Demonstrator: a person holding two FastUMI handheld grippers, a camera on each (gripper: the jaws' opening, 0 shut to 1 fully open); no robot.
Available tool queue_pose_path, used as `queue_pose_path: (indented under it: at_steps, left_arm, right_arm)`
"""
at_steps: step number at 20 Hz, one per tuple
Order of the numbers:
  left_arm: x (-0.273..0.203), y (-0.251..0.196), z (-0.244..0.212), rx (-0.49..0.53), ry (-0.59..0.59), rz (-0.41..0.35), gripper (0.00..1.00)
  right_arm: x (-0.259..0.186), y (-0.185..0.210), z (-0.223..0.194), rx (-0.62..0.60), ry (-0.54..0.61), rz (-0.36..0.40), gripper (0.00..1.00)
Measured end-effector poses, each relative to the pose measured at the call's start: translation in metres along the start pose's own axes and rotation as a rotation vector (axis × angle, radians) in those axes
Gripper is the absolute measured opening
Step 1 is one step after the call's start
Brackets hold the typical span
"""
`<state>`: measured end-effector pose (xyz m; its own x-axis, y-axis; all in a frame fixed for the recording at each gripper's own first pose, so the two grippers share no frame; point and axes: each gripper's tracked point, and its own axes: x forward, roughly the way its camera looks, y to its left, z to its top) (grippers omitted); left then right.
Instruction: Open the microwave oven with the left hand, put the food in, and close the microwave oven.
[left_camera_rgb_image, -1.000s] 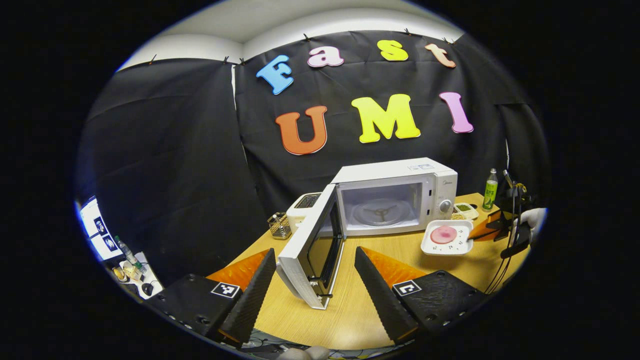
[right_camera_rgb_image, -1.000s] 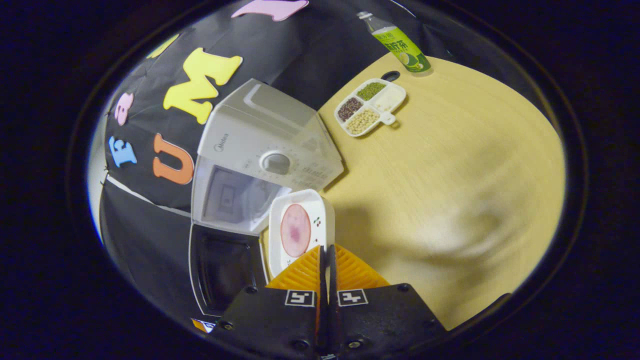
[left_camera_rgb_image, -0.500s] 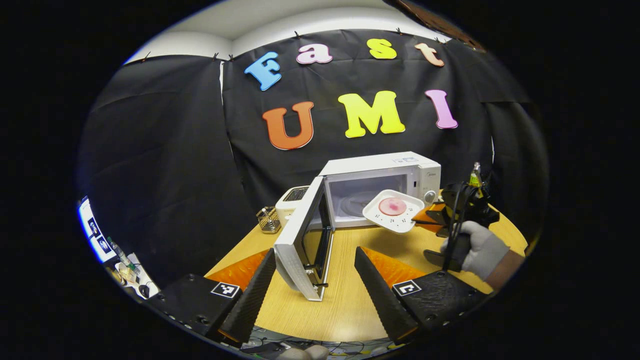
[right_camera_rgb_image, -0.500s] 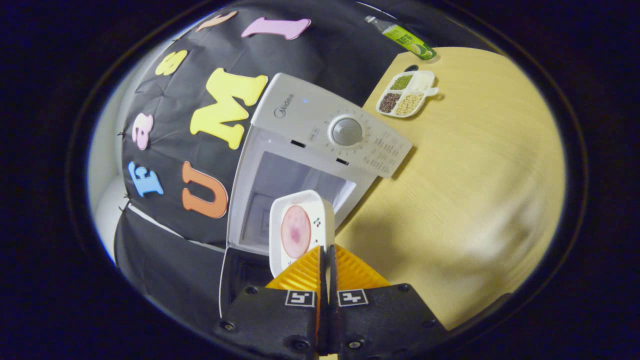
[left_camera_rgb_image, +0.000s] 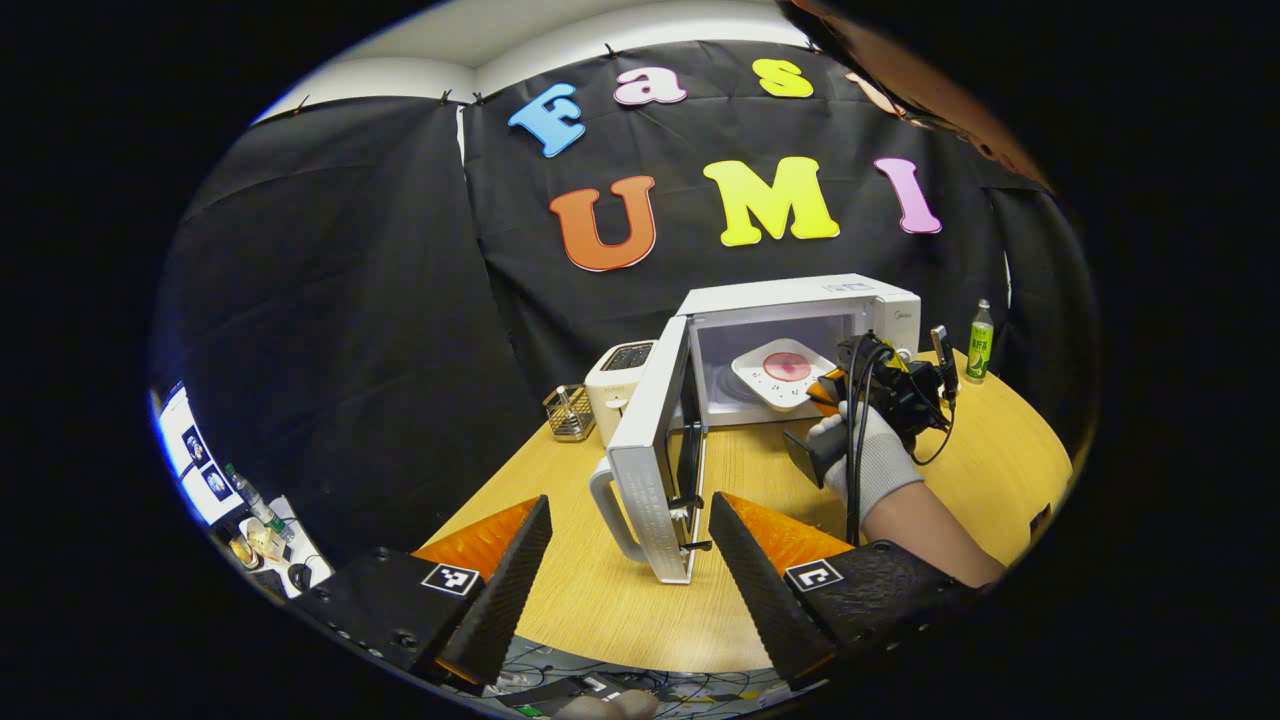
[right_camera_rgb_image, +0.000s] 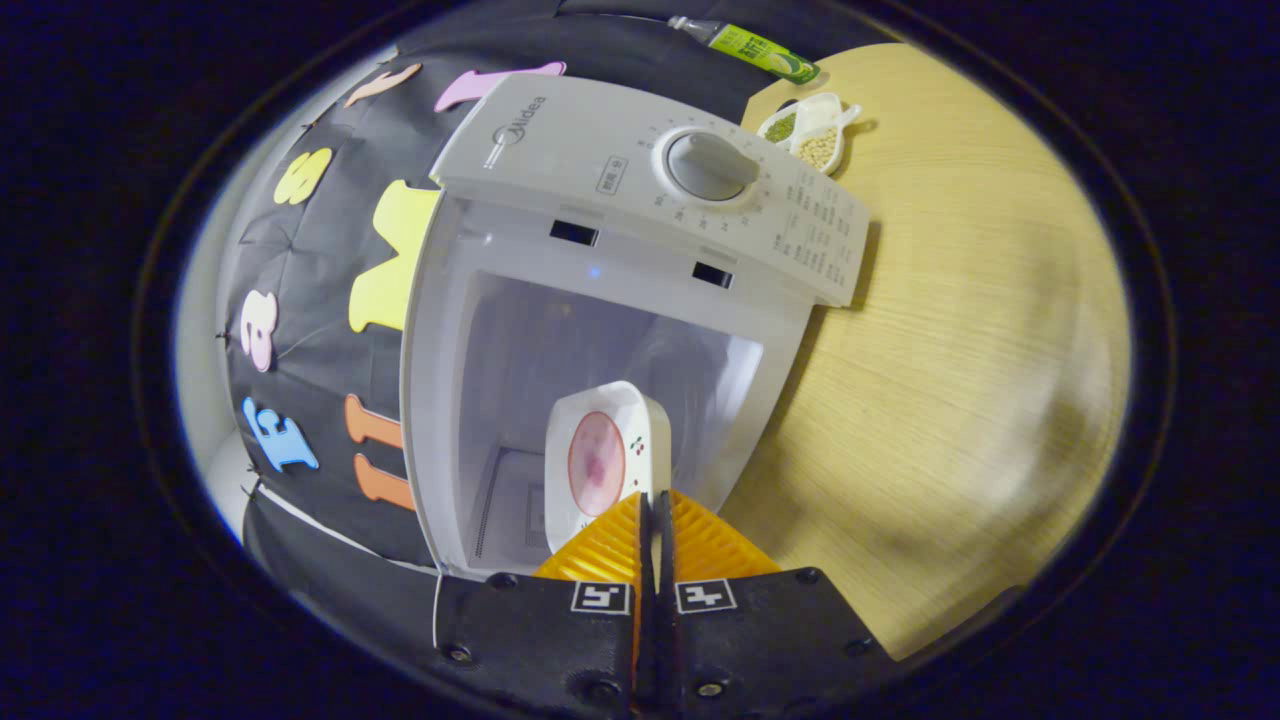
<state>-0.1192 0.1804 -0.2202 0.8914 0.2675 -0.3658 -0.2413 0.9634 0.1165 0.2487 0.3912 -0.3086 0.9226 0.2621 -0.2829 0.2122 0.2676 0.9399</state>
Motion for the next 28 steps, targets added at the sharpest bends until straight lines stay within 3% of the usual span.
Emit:
queue_pose_path:
  at_steps: [7, 11, 15, 16, 18, 19, 20, 22, 23, 24, 25, 26, 27, 28]
  left_arm:
    - [0.018, -0.004, -0.004, 0.001, -0.002, -0.003, 0.95]
    - [0.020, -0.010, -0.004, 0.010, -0.006, -0.017, 0.95]
    - [0.019, -0.010, -0.004, 0.004, -0.006, -0.017, 0.95]
    - [0.019, -0.010, -0.003, 0.007, -0.010, -0.013, 0.95]
    - [0.018, -0.011, -0.003, 0.004, -0.014, -0.014, 0.95]
    - [0.016, -0.011, -0.001, 0.007, -0.022, -0.013, 0.95]
    - [0.014, -0.011, 0.002, 0.007, -0.029, -0.012, 0.95]
    - [0.010, -0.013, 0.008, 0.000, -0.049, -0.019, 0.95]
    - [0.008, -0.016, 0.014, 0.001, -0.061, -0.024, 0.95]
    - [0.005, -0.019, 0.020, 0.010, -0.074, -0.028, 0.95]
    - [0.003, -0.021, 0.029, 0.016, -0.092, -0.034, 0.95]
    - [0.002, -0.022, 0.040, 0.021, -0.117, -0.040, 0.95]
    - [0.003, -0.023, 0.050, 0.021, -0.137, -0.047, 0.95]
    - [0.002, -0.027, 0.058, 0.014, -0.157, -0.061, 0.95]
  right_arm:
    - [0.061, -0.022, 0.008, 0.057, -0.064, -0.074, 0.04]
    - [0.075, -0.014, 0.006, 0.057, -0.061, -0.061, 0.00]
    - [0.077, -0.012, 0.015, 0.068, -0.088, -0.043, 0.08]
    - [0.073, -0.006, 0.015, 0.042, -0.079, -0.016, 0.00]
    - [0.059, 0.009, 0.020, -0.022, -0.086, 0.046, 0.35]
    - [0.047, 0.013, 0.023, -0.071, -0.097, 0.057, 0.48]
    - [0.033, 0.015, 0.026, -0.114, -0.108, 0.058, 0.51]
    - [0.004, 0.019, 0.033, -0.224, -0.114, 0.043, 0.84]
    - [-0.009, 0.021, 0.037, -0.308, -0.117, 0.042, 0.80]
    - [-0.023, 0.025, 0.043, -0.403, -0.120, 0.041, 0.86]
    - [-0.037, 0.029, 0.047, -0.498, -0.114, 0.045, 0.98]
    - [-0.051, 0.033, 0.050, -0.581, -0.093, 0.054, 0.98]
    - [-0.064, 0.036, 0.058, -0.659, -0.080, 0.057, 0.87]
    - [-0.080, 0.036, 0.069, -0.747, -0.064, 0.038, 1.00]
